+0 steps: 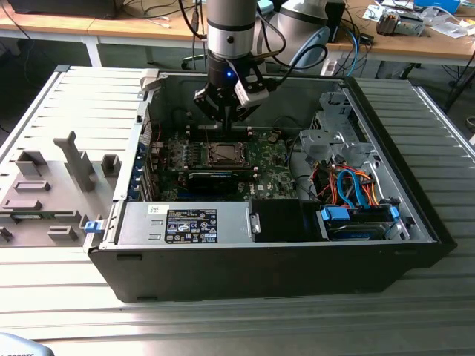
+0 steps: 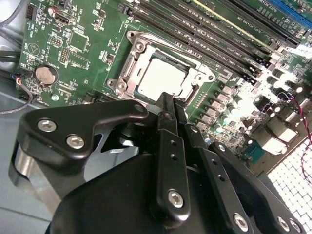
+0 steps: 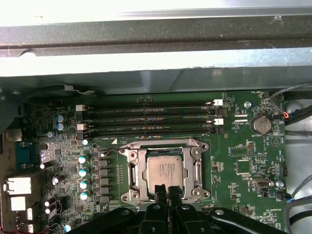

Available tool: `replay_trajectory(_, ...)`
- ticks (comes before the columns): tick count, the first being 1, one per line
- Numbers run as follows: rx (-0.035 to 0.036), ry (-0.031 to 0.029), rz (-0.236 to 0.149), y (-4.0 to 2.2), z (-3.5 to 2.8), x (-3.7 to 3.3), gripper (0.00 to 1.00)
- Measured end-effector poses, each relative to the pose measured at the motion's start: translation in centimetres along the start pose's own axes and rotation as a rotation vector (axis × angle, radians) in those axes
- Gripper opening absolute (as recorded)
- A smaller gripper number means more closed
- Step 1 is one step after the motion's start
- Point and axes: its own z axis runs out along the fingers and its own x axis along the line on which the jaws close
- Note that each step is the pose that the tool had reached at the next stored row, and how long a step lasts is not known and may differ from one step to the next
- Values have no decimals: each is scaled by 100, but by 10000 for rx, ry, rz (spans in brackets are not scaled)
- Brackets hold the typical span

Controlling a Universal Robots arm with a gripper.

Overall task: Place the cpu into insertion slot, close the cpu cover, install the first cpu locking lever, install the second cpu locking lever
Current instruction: 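Install the first cpu locking lever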

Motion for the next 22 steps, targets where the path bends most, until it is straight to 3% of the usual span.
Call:
replay_trajectory(8,1,0,1,0,0,7,16)
replay_trajectory(22,1,0,2,-3,-2,81,16)
